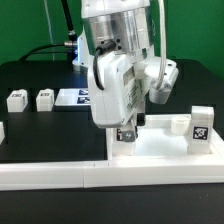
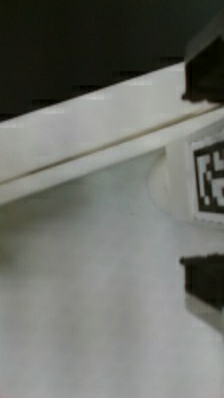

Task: Assemble square table

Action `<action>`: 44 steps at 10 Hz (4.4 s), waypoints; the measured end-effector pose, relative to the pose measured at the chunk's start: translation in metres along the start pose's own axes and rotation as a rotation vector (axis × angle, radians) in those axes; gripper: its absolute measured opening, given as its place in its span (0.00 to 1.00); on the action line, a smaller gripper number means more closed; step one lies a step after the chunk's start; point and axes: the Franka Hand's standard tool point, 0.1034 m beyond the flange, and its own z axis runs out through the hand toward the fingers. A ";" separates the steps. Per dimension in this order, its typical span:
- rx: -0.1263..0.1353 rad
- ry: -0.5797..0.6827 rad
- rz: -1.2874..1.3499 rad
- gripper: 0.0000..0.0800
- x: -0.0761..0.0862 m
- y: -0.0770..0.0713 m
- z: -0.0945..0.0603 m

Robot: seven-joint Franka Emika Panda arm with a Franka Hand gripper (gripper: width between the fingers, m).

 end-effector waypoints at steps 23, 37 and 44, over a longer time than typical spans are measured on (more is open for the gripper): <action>-0.101 -0.020 -1.071 0.81 -0.016 0.034 -0.026; -0.101 0.107 -1.813 0.81 0.053 0.046 0.026; -0.108 0.092 -1.798 0.53 0.051 0.058 0.043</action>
Offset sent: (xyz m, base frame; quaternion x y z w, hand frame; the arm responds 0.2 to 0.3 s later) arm -0.0206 0.0110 0.0235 -0.0339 -0.0074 -0.0606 0.9976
